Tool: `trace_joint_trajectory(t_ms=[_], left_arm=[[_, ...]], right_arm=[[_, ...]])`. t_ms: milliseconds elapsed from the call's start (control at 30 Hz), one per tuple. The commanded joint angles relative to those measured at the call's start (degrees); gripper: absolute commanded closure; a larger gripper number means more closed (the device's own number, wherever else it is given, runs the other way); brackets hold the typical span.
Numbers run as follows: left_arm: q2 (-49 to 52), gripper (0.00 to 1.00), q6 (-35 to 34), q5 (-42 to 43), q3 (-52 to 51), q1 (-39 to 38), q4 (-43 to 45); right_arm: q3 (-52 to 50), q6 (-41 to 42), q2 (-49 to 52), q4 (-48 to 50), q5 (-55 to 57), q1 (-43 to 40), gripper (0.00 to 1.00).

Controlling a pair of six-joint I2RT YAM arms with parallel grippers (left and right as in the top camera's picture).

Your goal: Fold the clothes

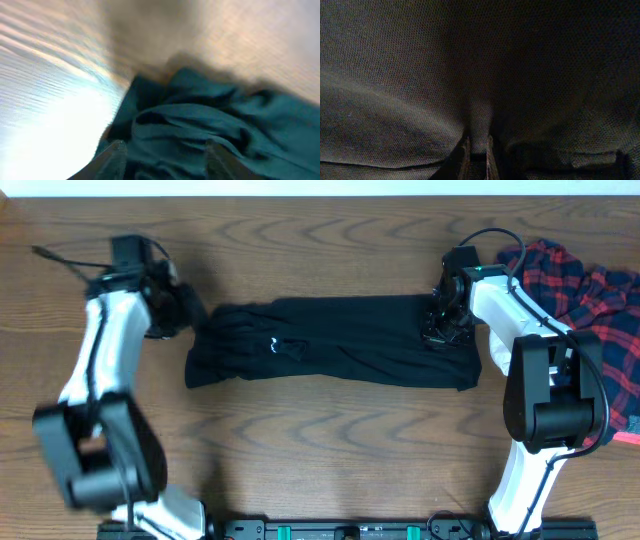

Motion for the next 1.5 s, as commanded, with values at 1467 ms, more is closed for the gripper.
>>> trace_joint_trajectory(t_ms=[1467], left_arm=[[27.3,0.28,10.1,27.6,0.8,11.9,-6.4]], right_arm=[[-0.8,0.5,2.5,0.9,2.3,0.5,0.90]])
